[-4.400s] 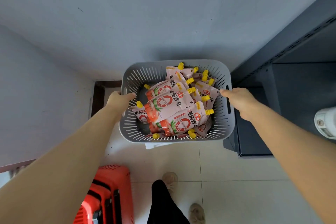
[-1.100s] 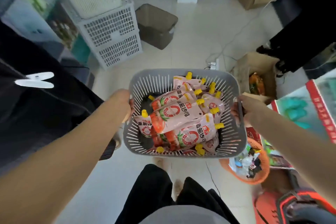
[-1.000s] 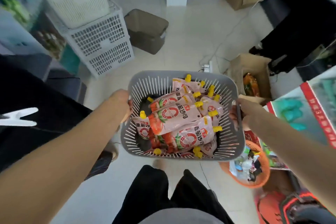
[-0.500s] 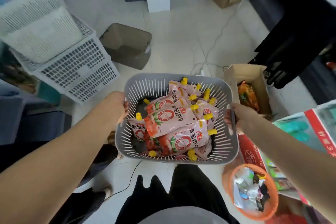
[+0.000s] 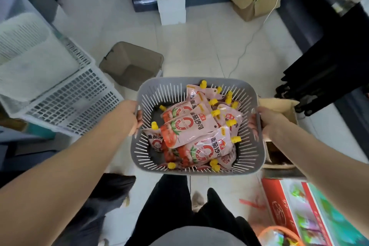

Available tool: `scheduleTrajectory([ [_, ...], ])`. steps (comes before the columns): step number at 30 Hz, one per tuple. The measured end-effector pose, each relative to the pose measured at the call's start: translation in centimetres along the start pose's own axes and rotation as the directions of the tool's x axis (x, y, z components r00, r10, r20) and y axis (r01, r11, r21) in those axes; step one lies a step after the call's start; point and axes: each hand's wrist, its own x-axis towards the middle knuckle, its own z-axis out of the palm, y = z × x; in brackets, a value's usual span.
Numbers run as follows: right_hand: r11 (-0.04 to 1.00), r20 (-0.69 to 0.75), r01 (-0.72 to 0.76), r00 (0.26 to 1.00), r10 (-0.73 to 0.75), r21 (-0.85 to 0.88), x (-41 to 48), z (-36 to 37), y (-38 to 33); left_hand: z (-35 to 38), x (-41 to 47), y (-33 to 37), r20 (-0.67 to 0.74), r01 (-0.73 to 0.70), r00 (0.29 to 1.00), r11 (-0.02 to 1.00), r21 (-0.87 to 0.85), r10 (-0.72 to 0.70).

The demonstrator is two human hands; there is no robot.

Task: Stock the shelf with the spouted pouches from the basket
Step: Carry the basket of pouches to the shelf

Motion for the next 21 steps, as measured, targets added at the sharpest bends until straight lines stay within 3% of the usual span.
scheduleTrajectory([
  [13, 0.998, -0.028, -0.034, 0.999, 0.035, 0.050, 7.1, 13.1, -17.1, 5.3, 12.7, 21.8, 0.107, -0.083, 0.992, 0.992, 0.100, 0.072],
  [21, 0.996, -0.050, 0.018, 0.999, -0.014, 0.089, 12.4, 17.6, -28.7, 11.2, 16.4, 34.7, 0.108, -0.029, 0.994, 0.997, 0.065, 0.022],
])
